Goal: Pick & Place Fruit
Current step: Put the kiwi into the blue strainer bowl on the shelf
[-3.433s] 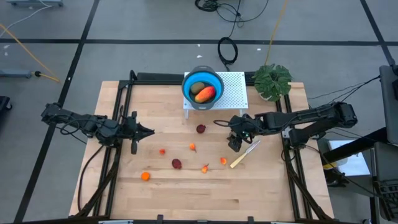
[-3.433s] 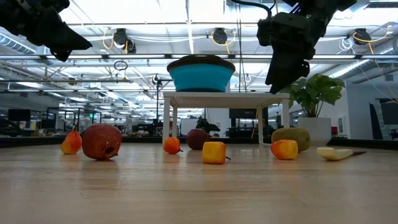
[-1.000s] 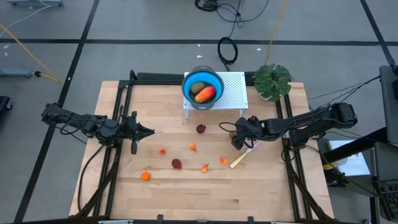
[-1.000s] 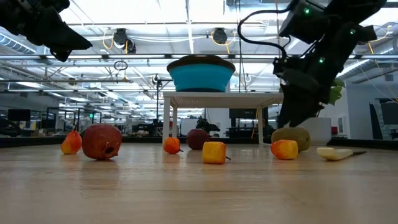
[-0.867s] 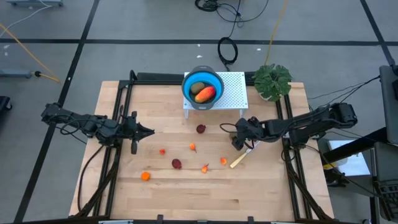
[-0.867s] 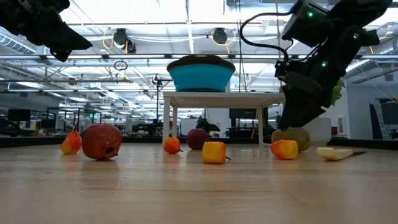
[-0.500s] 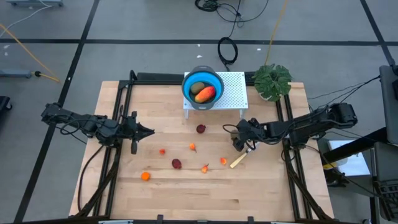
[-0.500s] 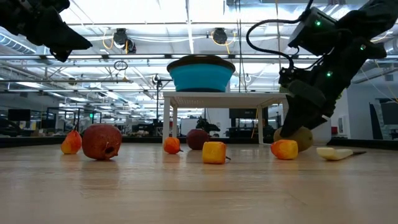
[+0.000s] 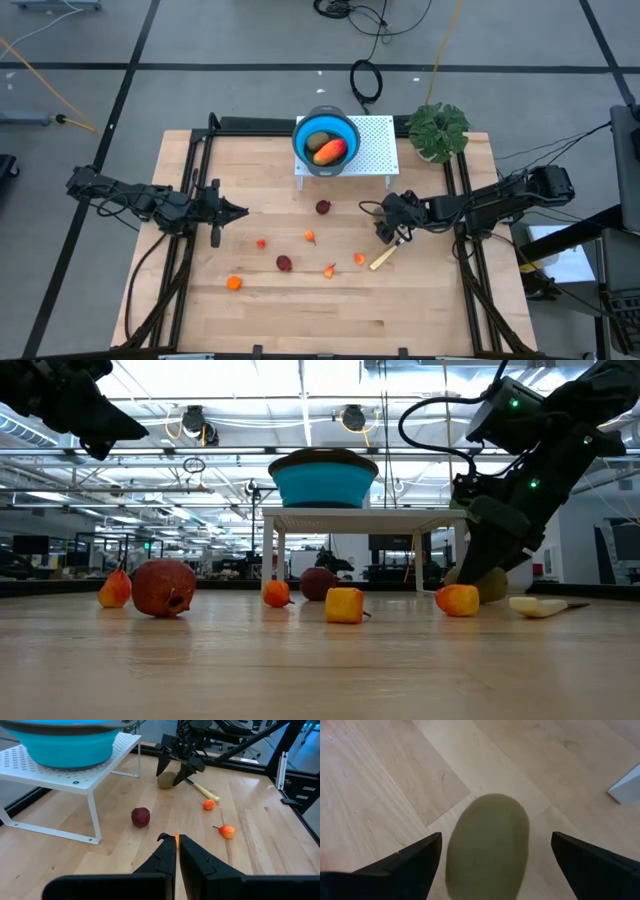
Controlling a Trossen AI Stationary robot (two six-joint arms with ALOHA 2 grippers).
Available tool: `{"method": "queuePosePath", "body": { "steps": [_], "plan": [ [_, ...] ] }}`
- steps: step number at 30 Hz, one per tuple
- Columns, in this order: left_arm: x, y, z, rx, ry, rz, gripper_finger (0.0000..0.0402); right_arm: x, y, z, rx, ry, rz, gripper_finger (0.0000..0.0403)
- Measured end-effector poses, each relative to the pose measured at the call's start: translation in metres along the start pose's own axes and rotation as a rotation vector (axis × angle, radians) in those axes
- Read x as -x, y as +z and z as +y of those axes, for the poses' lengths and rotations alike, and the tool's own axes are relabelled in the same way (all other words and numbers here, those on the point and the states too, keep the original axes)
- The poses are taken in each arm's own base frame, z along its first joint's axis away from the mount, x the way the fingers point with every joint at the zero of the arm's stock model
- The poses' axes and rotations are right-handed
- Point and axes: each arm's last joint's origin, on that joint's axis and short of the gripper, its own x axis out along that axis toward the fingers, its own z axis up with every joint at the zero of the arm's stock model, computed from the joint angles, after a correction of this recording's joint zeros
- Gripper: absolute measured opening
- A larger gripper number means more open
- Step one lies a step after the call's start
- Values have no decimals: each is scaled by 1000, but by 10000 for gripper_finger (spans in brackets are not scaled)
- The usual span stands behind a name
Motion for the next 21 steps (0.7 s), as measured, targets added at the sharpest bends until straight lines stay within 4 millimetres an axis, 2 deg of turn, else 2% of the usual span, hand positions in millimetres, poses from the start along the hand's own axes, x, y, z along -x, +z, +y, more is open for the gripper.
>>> {"method": "queuePosePath", "body": {
  "steps": [15,21],
  "plan": [
    [0,0,0,9,7,-3,19,0,0,0,-24,2,1,231],
    [0,0,0,9,7,-3,19,0,0,1,-34,26,13,202]
  ]
}}
